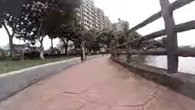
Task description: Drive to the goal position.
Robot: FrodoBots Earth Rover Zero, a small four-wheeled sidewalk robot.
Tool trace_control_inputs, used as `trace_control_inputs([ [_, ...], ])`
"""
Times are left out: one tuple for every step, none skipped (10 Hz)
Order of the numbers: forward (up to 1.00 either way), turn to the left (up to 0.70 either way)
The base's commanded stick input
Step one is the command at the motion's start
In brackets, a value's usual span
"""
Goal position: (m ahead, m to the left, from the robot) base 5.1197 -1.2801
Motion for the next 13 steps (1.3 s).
trace_control_inputs([
  [1.0,0.0],
  [1.0,0.0],
  [1.0,0.0],
  [1.0,0.0],
  [1.0,0.0],
  [1.0,0.0],
  [1.0,0.0],
  [1.0,0.0],
  [1.0,0.0],
  [1.0,0.0],
  [1.0,0.0],
  [1.0,0.0],
  [1.0,0.0],
])
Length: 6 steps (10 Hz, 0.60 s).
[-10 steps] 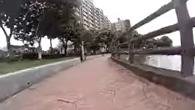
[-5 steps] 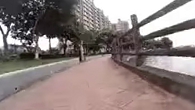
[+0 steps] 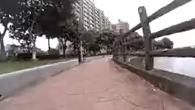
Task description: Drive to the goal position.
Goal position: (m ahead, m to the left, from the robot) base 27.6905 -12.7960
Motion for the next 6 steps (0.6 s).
trace_control_inputs([
  [1.0,0.0],
  [1.0,0.0],
  [1.0,0.0],
  [1.0,0.0],
  [1.0,0.0],
  [1.0,0.0],
])
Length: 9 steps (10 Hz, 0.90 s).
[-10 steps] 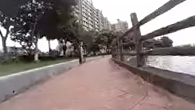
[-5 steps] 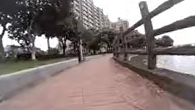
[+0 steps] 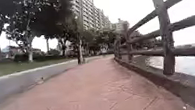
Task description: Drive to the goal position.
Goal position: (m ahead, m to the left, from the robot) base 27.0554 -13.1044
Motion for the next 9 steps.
trace_control_inputs([
  [1.0,0.0],
  [1.0,0.0],
  [1.0,0.0],
  [1.0,0.0],
  [1.0,0.0],
  [1.0,0.0],
  [1.0,0.0],
  [1.0,0.0],
  [1.0,0.0],
])
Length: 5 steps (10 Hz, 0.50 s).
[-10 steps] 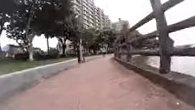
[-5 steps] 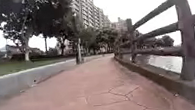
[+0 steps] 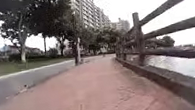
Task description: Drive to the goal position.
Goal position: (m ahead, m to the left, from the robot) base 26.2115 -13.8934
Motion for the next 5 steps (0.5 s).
trace_control_inputs([
  [1.0,0.0],
  [1.0,0.0],
  [1.0,0.0],
  [1.0,0.0],
  [1.0,0.0],
])
